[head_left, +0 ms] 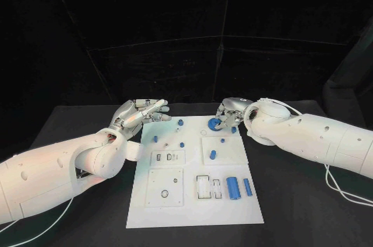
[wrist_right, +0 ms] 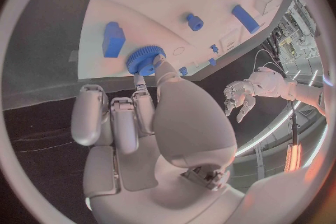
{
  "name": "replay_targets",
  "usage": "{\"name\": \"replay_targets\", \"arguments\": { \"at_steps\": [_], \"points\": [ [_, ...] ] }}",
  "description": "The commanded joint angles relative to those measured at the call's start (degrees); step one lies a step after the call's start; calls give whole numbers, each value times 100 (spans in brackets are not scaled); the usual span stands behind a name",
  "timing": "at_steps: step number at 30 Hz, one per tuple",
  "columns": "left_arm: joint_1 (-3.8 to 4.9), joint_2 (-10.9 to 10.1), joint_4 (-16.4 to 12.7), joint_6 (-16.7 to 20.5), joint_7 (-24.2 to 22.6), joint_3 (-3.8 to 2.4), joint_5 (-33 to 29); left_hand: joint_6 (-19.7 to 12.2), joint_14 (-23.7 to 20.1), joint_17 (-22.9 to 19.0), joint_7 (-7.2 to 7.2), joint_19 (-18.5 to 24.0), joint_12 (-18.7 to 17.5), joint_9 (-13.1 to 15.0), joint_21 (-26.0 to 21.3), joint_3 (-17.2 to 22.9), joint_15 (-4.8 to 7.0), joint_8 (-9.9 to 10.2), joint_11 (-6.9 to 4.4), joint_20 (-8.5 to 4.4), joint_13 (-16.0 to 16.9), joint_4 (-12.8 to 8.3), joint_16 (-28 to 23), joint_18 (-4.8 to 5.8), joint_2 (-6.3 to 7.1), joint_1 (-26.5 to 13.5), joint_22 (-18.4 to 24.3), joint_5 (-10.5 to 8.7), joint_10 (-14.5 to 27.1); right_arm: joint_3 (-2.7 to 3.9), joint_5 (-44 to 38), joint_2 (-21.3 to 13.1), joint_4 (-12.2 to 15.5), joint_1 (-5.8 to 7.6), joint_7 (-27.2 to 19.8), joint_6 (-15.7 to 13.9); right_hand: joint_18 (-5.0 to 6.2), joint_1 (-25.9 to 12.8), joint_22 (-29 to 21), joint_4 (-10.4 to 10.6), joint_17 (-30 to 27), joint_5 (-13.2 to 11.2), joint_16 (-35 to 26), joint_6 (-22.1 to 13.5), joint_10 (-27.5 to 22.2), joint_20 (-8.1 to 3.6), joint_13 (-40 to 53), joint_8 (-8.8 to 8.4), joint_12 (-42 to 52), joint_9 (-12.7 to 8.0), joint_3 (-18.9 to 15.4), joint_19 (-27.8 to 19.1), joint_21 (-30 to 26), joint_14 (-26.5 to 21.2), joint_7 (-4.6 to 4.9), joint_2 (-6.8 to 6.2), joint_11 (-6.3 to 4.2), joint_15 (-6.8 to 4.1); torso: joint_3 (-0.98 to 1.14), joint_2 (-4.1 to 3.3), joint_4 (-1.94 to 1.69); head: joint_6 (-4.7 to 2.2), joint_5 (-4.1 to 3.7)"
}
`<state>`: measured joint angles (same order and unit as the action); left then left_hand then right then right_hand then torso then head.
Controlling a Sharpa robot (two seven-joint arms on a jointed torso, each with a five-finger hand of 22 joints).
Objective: Assemble the parts on the task board
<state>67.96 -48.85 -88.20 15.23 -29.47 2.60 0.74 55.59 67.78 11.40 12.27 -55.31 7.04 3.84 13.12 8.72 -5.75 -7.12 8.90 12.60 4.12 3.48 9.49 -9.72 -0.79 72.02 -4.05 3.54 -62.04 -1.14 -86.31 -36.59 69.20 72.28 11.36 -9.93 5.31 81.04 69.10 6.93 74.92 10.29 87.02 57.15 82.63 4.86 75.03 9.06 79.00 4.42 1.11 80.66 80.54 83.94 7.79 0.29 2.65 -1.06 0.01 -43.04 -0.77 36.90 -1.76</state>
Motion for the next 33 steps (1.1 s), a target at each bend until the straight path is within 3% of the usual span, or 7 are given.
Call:
{"name": "replay_targets", "arguments": {
  "at_steps": [1,5,10,15,22,25,33],
  "points": [
    [8,5,-4,-95,0,-4,8,20,-20,5,10,-40,-26,0,-14,-10,-32,-9,8,13,-1,-28,-21,-89,-72,4,6,-27,-24,4,-296,-11,86,10,182,-559,-122,45,55,-23,693,3,41,118,48,-23,338,58,39,20,84,55,41,444,-41,131,-17,-55,-2,1,-1,-11,10],
    [8,-4,-1,-100,13,-3,8,10,-19,9,20,-42,-39,-3,-21,-20,-36,0,15,14,-4,-24,-30,-88,-70,-9,8,-28,-15,5,-527,-82,378,-9,350,-859,-124,77,64,-60,697,-21,42,125,21,-45,298,44,-8,2,160,60,47,445,-50,145,-31,-73,7,0,-1,-17,28],
    [8,-23,-9,-103,18,-3,8,10,-19,9,20,-42,-39,-3,-21,-20,-36,0,15,14,-4,-24,-30,-88,-70,-9,8,-28,-15,5,-627,-144,766,-14,458,-1061,-128,54,76,-63,696,15,40,94,19,-52,300,12,-17,-19,197,66,54,445,-37,124,-25,-73,-10,9,-2,-25,31],
    [9,-35,-10,-121,24,-3,7,10,-19,9,20,-42,-39,-3,-21,-20,-36,0,15,14,-4,-24,-30,-88,-70,-9,8,-28,-15,6,-751,-90,1028,-15,543,-1159,-139,18,127,-58,708,39,44,66,25,-52,313,-20,-12,-37,224,89,78,447,-24,97,-15,-67,-7,4,-11,-25,55],
    [10,-28,55,-121,20,-3,7,1,-18,12,26,-44,-49,-6,-26,-29,-39,7,21,16,-6,-22,-39,-87,-67,-17,9,-32,-7,7,-842,235,886,-16,545,-1065,-143,2,150,-55,719,35,47,57,27,-51,316,-31,-12,-42,234,98,88,449,-20,86,-11,-65,-9,-4,-26,-32,113],
    [11,-24,77,-121,20,-3,7,1,-18,12,26,-44,-49,-6,-26,-29,-39,7,21,16,-6,-22,-39,-87,-67,-17,9,-32,-7,6,-860,425,757,-30,498,-971,-145,4,156,-62,721,23,47,52,34,-50,327,-39,-4,-46,250,101,92,450,-19,82,-10,-63,1,-9,-8,-39,167],
    [11,1,125,-120,28,-4,7,-2,-18,13,27,-44,-53,-6,-29,-32,-40,10,22,16,-7,-23,-43,-87,-67,-18,10,-32,-4,6,-924,796,487,-122,405,-816,-147,8,167,-70,713,13,45,47,31,-48,324,-48,-10,-49,271,105,97,448,-16,81,-8,-61,6,-11,-18,-35,193]
  ]
}}
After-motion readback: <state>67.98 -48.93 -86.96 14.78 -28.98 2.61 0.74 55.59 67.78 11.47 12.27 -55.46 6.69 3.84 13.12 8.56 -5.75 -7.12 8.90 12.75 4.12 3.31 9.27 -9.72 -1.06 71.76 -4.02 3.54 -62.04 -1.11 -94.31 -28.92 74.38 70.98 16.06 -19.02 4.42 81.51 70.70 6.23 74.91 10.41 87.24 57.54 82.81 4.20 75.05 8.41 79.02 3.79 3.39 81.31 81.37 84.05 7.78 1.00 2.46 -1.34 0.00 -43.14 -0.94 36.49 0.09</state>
